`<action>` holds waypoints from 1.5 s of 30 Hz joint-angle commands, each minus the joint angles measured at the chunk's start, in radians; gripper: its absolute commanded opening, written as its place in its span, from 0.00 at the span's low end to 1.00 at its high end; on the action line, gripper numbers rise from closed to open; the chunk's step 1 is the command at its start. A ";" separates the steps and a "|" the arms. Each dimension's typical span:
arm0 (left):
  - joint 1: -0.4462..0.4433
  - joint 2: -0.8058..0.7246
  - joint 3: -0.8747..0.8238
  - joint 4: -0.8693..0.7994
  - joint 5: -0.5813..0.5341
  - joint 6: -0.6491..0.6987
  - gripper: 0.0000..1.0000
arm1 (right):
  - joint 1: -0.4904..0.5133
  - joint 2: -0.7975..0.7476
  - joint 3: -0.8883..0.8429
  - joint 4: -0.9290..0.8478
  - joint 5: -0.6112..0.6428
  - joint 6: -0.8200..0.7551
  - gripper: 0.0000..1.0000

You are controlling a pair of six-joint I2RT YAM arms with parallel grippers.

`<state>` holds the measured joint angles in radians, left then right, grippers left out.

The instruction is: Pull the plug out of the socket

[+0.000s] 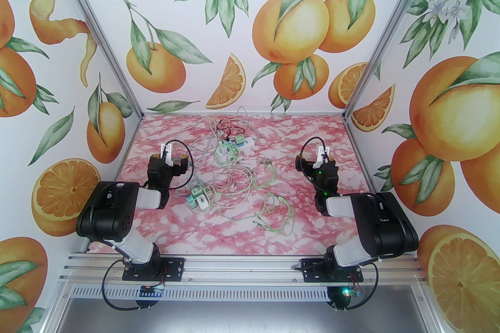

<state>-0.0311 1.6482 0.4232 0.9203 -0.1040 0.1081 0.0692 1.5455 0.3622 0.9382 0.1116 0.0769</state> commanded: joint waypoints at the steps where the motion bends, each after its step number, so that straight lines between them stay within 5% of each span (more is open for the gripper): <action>1: 0.002 -0.008 -0.001 0.037 0.013 0.005 1.00 | 0.000 0.008 0.015 -0.004 -0.020 -0.012 1.00; 22: 0.002 -0.019 0.004 0.025 0.013 0.002 1.00 | -0.001 0.008 0.015 -0.009 -0.020 -0.011 1.00; 27: 0.002 -0.177 0.192 -0.438 -0.063 -0.046 1.00 | 0.007 -0.050 -0.020 0.014 0.071 0.009 1.00; 31: 0.006 -0.264 0.402 -0.822 -0.087 -0.186 1.00 | 0.025 -0.215 0.015 -0.187 0.183 0.029 1.00; 36: 0.013 -0.288 0.623 -1.171 -0.037 -0.335 1.00 | 0.008 -0.406 0.172 -0.675 0.340 0.433 1.00; 40: 0.013 -0.315 0.676 -1.283 0.071 -0.393 1.00 | -0.058 -0.445 0.211 -0.749 0.100 0.576 1.00; 45: 0.012 -0.374 0.653 -1.338 0.162 -0.457 1.00 | -0.042 -0.451 0.229 -0.748 -0.015 0.608 1.00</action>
<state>-0.0219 1.3235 1.0786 -0.3008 -0.0257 -0.2836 0.0147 1.0931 0.5705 0.2790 0.1963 0.5949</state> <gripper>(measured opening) 0.998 0.998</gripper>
